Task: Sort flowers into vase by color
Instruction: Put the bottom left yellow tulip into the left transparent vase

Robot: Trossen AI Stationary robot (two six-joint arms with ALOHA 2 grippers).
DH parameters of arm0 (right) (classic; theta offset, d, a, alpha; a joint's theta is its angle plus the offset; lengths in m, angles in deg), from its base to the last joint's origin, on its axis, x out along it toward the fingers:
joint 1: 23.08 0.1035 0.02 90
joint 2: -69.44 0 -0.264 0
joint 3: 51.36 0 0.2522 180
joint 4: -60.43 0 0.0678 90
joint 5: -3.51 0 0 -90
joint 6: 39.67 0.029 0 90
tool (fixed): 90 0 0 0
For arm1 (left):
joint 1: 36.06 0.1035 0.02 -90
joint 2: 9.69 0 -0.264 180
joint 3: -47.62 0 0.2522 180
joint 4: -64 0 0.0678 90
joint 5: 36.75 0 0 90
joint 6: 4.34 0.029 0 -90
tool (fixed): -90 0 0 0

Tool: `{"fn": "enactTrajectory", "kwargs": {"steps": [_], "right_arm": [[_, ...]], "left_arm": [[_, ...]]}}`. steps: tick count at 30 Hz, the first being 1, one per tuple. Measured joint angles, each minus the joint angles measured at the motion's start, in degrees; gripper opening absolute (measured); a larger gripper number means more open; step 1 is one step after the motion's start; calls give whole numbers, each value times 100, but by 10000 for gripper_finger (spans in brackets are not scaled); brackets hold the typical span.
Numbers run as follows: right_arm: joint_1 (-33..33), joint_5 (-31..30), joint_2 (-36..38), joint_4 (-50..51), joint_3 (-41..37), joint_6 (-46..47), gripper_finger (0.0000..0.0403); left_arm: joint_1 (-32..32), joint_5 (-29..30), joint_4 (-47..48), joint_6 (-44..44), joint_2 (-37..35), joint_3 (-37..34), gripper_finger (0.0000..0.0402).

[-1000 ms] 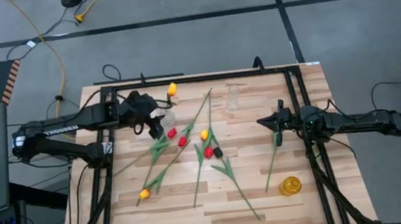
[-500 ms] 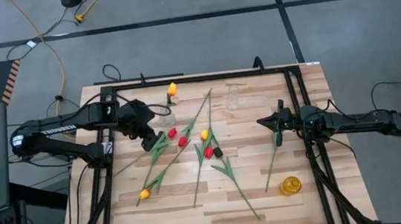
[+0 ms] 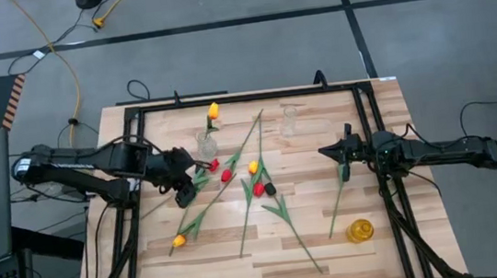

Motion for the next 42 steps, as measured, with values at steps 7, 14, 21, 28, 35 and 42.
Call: {"fn": "enactTrajectory", "kwargs": {"steps": [7, 14, 21, 28, 35, 42], "right_arm": [[0, -2, 0, -9, 1, 0, 36], [0, -2, 0, -19, 1, 0, 36], [0, -2, 0, -24, 1, 0, 36], [0, -3, 0, -28, 0, 0, 36], [0, -4, 0, -33, 0, 0, 36], [0, -4, 1, -35, 1, 0, 36]], "left_arm": [[-394, 79, -13, -157, 568, 0, 206], [-595, 29, -150, -154, 1445, 0, 206], [-724, -287, -279, -193, 2336, -2, 206], [-869, -615, -470, -218, 3091, -4, 204], [-956, -650, -484, -209, 3512, -4, 181], [-958, -246, -456, -396, 3584, -115, 163]]}}
